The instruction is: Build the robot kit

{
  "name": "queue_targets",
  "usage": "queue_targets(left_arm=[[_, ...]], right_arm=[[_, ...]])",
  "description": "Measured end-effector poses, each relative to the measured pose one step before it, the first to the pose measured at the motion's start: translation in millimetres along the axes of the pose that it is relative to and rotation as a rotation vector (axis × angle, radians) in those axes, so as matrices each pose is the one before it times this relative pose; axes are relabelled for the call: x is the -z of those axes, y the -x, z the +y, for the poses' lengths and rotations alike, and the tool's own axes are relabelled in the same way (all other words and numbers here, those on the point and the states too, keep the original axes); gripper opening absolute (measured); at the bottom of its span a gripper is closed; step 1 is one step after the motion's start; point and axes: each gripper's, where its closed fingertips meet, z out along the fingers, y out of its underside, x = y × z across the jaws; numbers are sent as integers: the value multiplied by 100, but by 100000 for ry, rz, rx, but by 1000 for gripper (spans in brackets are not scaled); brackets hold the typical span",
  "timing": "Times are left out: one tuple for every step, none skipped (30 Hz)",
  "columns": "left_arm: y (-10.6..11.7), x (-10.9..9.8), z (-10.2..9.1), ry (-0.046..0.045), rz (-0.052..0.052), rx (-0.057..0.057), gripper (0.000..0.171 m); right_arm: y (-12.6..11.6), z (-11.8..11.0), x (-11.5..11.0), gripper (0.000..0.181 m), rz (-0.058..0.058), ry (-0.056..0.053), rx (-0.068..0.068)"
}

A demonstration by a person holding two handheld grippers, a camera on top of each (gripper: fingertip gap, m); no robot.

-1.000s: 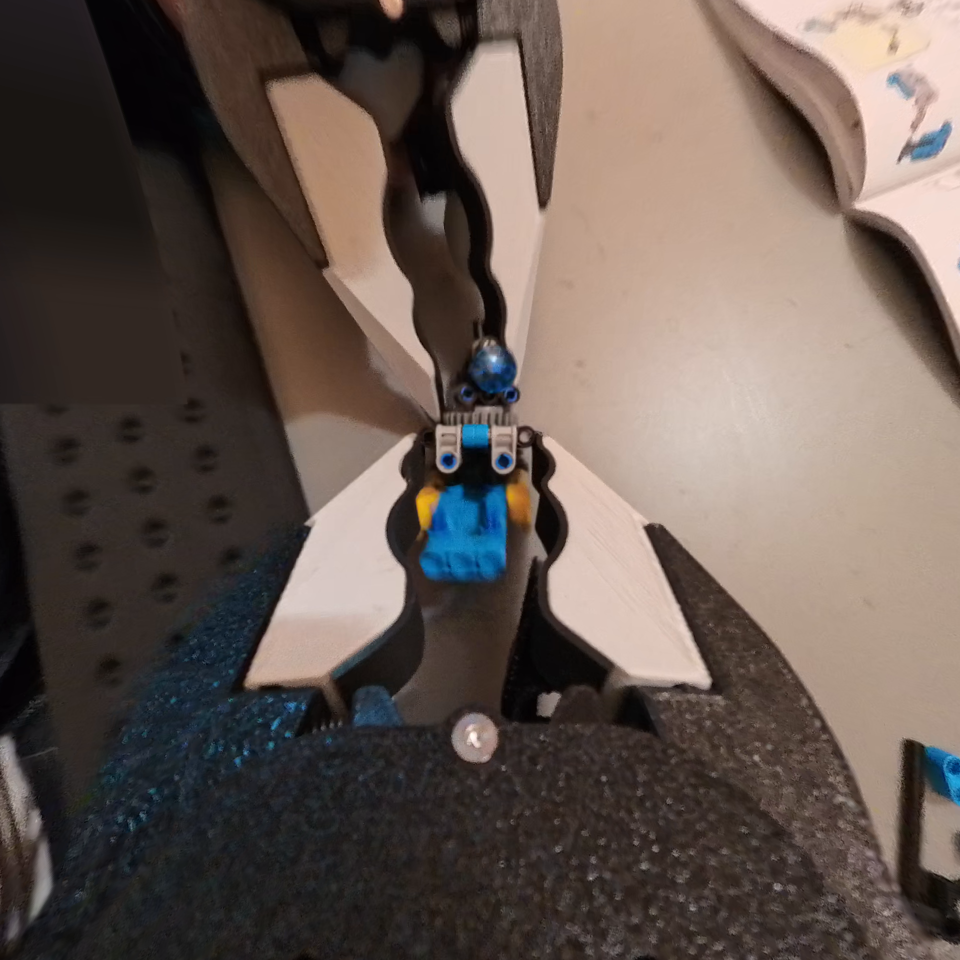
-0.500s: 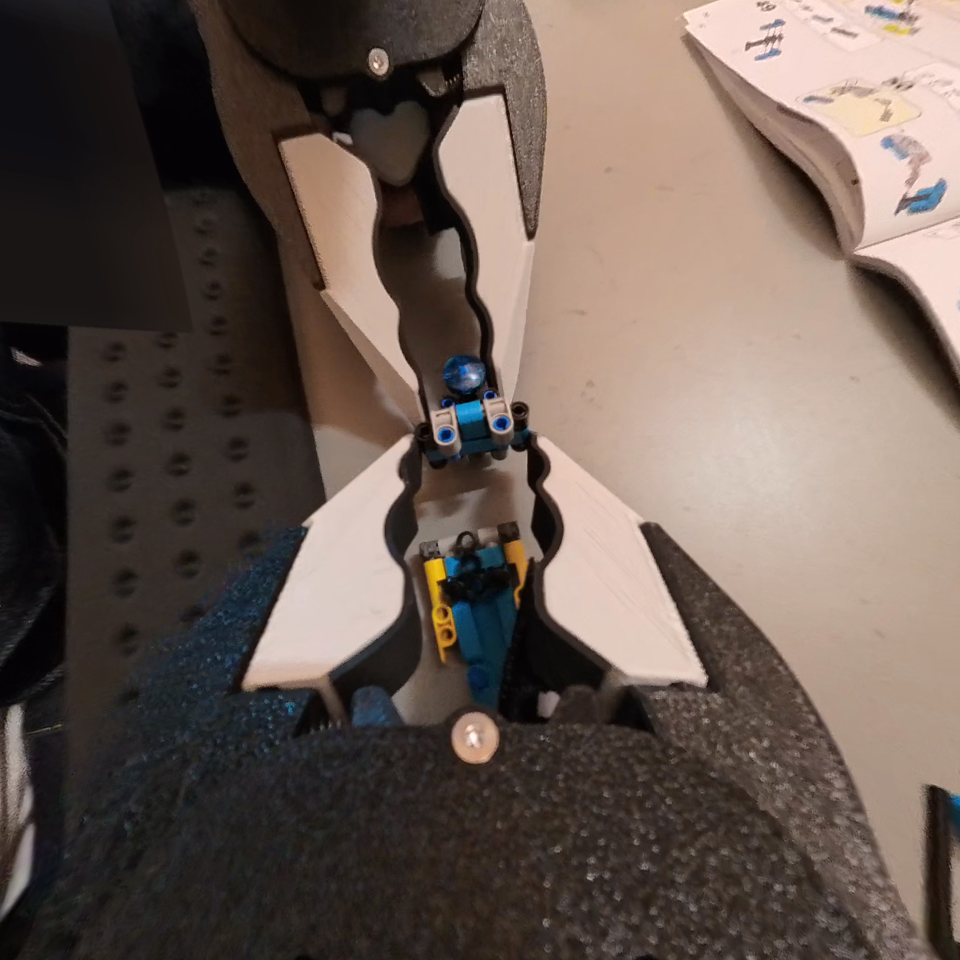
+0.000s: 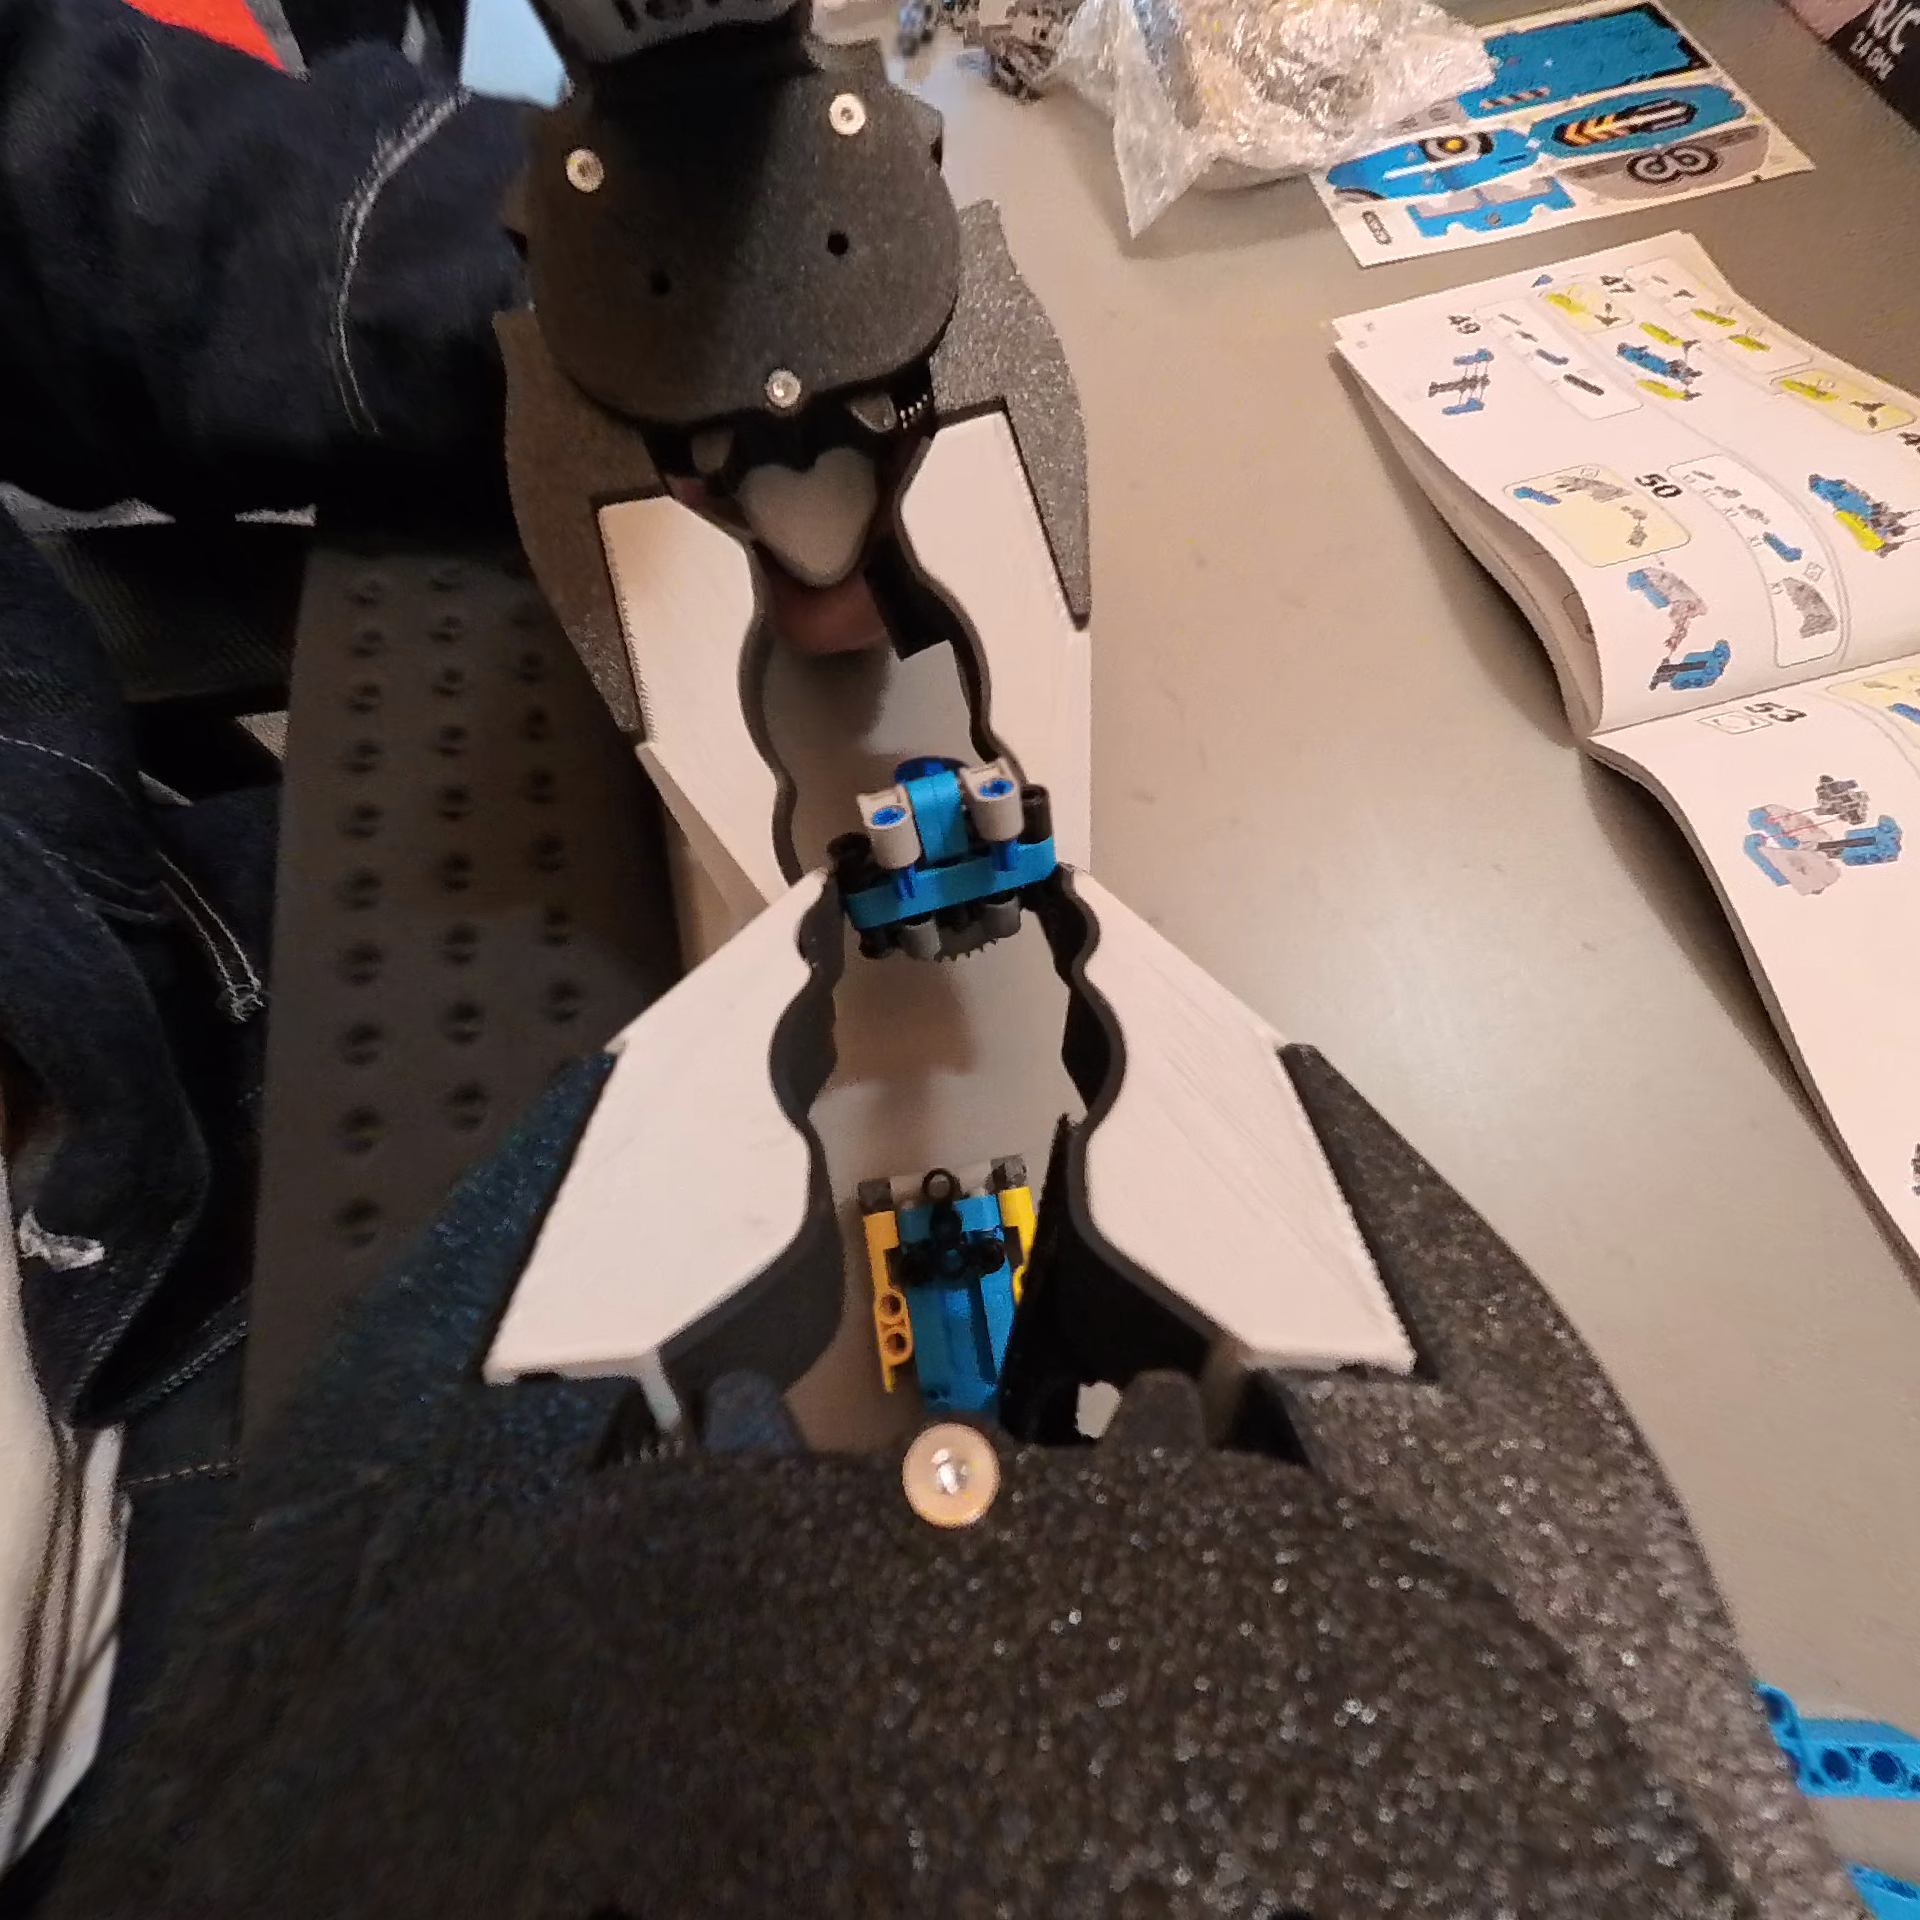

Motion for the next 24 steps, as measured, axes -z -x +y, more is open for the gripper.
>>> queue_targets(left_arm=[[62, 45, -213, -1132, -943, -671, 45], [230, 59, -272, -1492, -1913, -954, 44], [164, 78, -386, -1986, -1409, -594, 42], [111, 80, -464, -2173, -890, -106, 41], [151, 66, -372, -1758, -960, 9, 36], [362, 69, -118, -714, -2176, -655, 30], [260, 88, -30, -502, -1179, -367, 30], [-14, 121, -151, -1041, 835, 1298, 30], [78, 181, -394, -2302, -10, 1265, 30], [244, 217, -418, -2363, -1413, -252, 30], [486, 225, -268, -1352, -3198, -1493, 30], [587, 203, -198, -992, -4272, -2610, 30], [482, 194, -204, -1087, -4139, -3249, 30], [484, 165, -146, -484, -4588, -4003, 30], [313, 103, -30, 308, -4020, -4956, 30], [218, 21, 57, 815, -3745, -4807, 30], [90, -29, 93, 900, -2994, -4160, 30], [-72, -63, 94, 999, -1777, -3359, 30], [-88, -91, 66, 891, -1384, -2649, 30], [79, -87, 103, 1226, -2443, -3110, 30], [240, -98, 155, 1745, -3861, -4741, 30], [499, -69, 211, 2181, -6029, -6185, 30], [352, -76, 263, 2261, -5103, -7022, 30], [43, -27, 161, 1346, -3124, -6125, 30]], right_arm=[[-22, -102, 152, 40, 60, -1188, -836], [-241, -136, 195, 40, 1688, -1602, -788], [-106, -237, 282, 39, 1021, -2454, -353], [-103, -363, 353, 39, 870, -3464, -394], [-142, -379, 365, 38, 815, -3648, -560], [41, -382, 449, 41, -735, -3536, -472], [-69, -416, 525, 40, -571, -3814, -1250], [-126, -395, 504, 40, -791, -3579, -1597], [-113, -201, 394, 40, -1460, -2392, -2369], [-173, -51, 289, 42, -1475, -1561, -3310], [-304, -74, 267, 43, -703, -1986, -3839], [-324, -81, 191, 41, -432, -1946, -4801], [-156, -154, 28, 38, -1215, -1915, -5805], [174, -358, -123, 42, -2601, -3279, -5429], [523, -621, -231, 50, -3496, -5479, -4247], [492, -400, -364, 58, -1787, -4508, -2012], [-117, 15, -370, 62, 3712, -919, 2134], [-283, -29, -222, 59, 6211, -545, 6077], [12, -94, -169, 52, 4507, -229, 6412], [-13, 104, -201, 47, 3452, 1509, 4171], [-108, 360, -290, 47, 2500, 2430, 1231], [244, 436, -360, 48, -1237, 1822, -1553], [110, 458, -361, 50, -1482, 1451, -3930], [13, 191, -263, 54, -1187, -98, -4429]])
